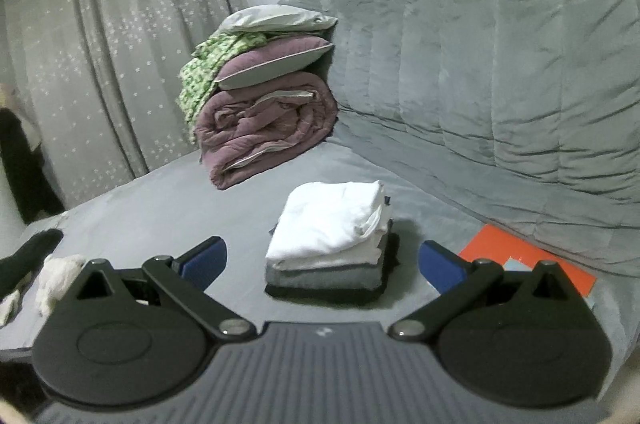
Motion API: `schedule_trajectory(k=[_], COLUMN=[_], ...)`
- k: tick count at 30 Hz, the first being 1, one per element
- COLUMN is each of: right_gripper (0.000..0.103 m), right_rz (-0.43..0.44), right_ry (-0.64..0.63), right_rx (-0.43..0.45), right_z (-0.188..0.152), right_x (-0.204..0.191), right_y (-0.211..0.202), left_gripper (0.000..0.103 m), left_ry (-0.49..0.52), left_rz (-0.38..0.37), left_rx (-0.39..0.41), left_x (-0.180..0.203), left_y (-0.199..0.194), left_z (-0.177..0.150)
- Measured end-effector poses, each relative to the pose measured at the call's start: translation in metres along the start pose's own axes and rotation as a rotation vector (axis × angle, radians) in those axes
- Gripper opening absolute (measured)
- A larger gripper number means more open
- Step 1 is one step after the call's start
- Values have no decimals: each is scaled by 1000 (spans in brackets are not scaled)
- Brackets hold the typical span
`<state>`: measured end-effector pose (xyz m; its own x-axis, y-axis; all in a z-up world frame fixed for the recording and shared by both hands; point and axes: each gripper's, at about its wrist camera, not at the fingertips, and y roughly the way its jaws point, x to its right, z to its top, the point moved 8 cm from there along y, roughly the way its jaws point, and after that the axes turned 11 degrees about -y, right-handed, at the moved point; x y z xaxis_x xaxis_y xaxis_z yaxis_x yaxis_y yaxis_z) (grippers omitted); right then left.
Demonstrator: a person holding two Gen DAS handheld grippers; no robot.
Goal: Fold clothes
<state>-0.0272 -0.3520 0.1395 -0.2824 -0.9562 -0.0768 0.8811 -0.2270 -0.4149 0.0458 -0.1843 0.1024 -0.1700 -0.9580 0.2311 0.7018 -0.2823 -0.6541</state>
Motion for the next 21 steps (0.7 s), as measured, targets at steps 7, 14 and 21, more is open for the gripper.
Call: schedule_trajectory(k=[7, 14, 21], right_gripper=[103, 103, 103], right_rz=[6, -15, -22], right_ry=[-9, -24, -32], right_rx=[1, -6, 9], right_z=[-7, -16, -15], right_x=[-12, -15, -17], right_y=[-28, -42, -46], left_gripper=[102, 102, 102], left_ry=[-25, -48, -50], left_rz=[1, -25, -45], left_rx=[10, -1, -13], left_x=[-17, -20, -18], left_y=[-28, -38, -36], left_z=[-8, -15, -18])
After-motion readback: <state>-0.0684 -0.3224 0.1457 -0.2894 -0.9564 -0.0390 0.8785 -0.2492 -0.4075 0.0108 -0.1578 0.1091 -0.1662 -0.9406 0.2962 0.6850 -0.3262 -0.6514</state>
